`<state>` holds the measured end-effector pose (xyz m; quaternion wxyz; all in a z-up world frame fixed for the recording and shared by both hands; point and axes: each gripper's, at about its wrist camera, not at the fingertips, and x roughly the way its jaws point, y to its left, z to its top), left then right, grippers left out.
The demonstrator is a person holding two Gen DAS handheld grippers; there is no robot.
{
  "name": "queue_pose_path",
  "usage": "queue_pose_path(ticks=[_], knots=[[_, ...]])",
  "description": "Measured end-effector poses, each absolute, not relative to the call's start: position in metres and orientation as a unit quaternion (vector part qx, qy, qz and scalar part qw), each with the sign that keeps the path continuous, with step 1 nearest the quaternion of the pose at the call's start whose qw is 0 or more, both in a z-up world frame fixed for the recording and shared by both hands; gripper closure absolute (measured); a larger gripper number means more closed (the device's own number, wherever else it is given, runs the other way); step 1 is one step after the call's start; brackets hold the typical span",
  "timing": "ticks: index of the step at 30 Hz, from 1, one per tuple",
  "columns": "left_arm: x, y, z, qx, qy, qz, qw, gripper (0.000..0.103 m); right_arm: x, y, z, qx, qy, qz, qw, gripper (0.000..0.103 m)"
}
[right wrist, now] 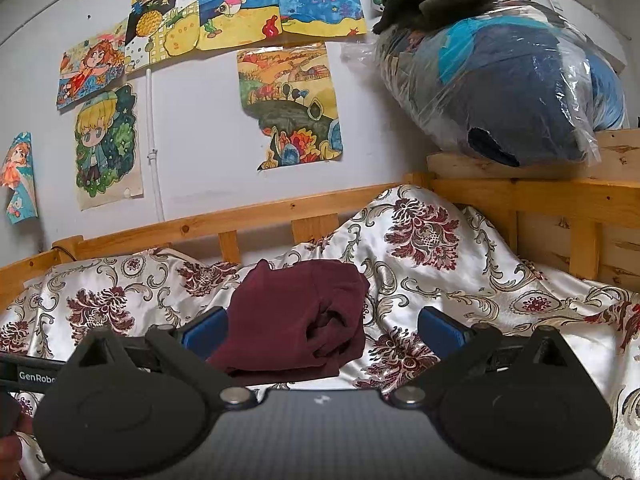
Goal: Fold small clothes
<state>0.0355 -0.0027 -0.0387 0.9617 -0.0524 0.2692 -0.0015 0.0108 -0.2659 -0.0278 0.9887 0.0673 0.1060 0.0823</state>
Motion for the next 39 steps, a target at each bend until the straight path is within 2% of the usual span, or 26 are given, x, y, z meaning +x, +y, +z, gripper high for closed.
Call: queue_pose_path(ticks=[39], knots=[[0.0365, 0.0008, -0.0402, -0.038, 0.267, 0.011, 0.963, 0.001, 0.0195, -0.2605, -0.0343, 0.051, 0.132, 0.079, 0.987, 0.000]])
